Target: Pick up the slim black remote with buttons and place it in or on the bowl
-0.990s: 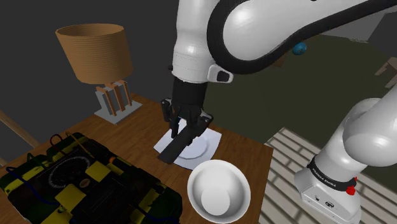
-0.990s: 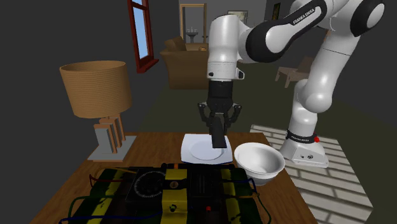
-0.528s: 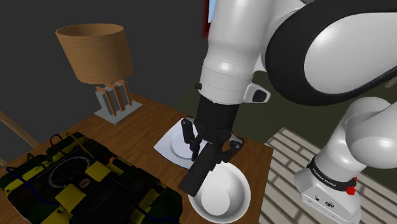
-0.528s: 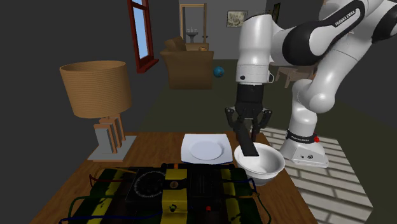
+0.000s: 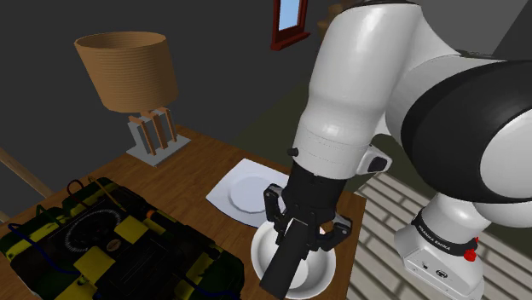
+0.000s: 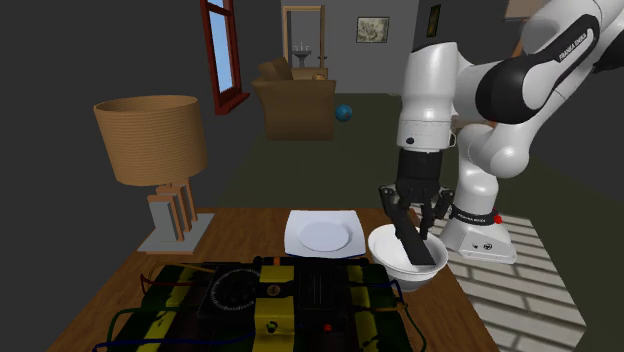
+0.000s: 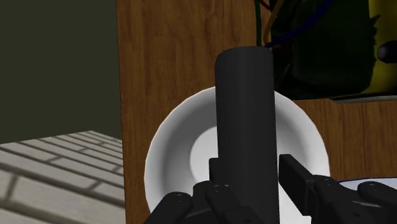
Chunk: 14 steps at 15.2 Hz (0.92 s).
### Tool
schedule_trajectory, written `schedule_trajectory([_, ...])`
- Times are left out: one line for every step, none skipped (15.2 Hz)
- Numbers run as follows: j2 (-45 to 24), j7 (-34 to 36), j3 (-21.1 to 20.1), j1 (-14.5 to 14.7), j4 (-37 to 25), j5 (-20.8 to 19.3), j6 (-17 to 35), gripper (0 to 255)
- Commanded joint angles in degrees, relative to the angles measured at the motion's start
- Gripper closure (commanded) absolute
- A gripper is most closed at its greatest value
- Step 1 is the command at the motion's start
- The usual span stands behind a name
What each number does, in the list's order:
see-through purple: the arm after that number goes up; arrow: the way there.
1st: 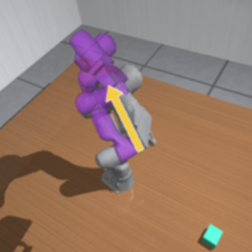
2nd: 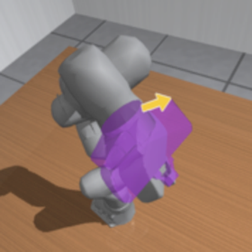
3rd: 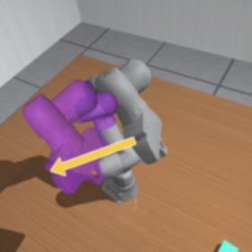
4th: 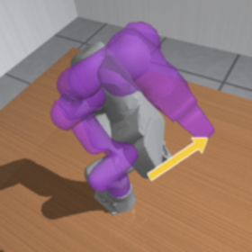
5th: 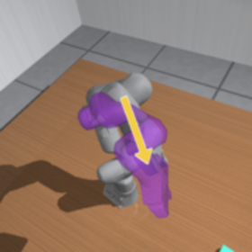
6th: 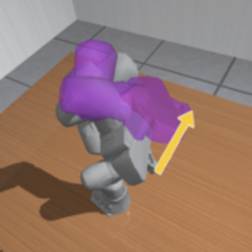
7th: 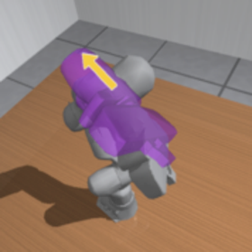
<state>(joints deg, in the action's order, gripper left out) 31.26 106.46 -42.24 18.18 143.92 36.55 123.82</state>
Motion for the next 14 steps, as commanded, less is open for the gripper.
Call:
schedule_trajectory([-0.9,-0.2,-0.9,0.0,0.9,0.5,1.9,255])
schedule_trajectory([-1.4,-0.3,-1.3,-0.1,1.3,0.7,2.8,255])
schedule_trajectory([-1.8,-0.5,-1.7,-0.1,1.8,0.9,3.7,255])
schedule_trajectory([-2.3,-0.6,-2.1,-0.2,2.2,1.1,4.6,255])
schedule_trajectory([-2.8,-0.7,-2.4,-0.2,2.5,1.2,5.4,255])
schedule_trajectory([-2.8,-0.7,-2.4,-0.2,2.5,1.2,5.4,255])
schedule_trajectory([-2.8,-0.7,-2.4,-0.2,2.5,1.2,5.4,255])
schedule_trajectory([-2.8,-0.7,-2.4,-0.2,2.5,1.2,5.4,255])
schedule_trajectory([-2.8,-0.7,-2.4,-0.2,2.5,1.2,5.4,255])
schedule_trajectory([-2.8,-0.7,-2.4,-0.2,2.5,1.2,5.4,255])
schedule_trajectory([-2.8,-0.7,-2.4,-0.2,2.5,1.2,5.4,255])
schedule_trajectory([-2.8,-0.7,-2.4,-0.2,2.5,1.2,5.4,255])
schedule_trajectory([-2.8,-0.7,-2.4,-0.2,2.5,1.2,5.4,255])
schedule_trajectory([-2.8,-0.7,-2.4,-0.2,2.6,1.3,5.4,0])
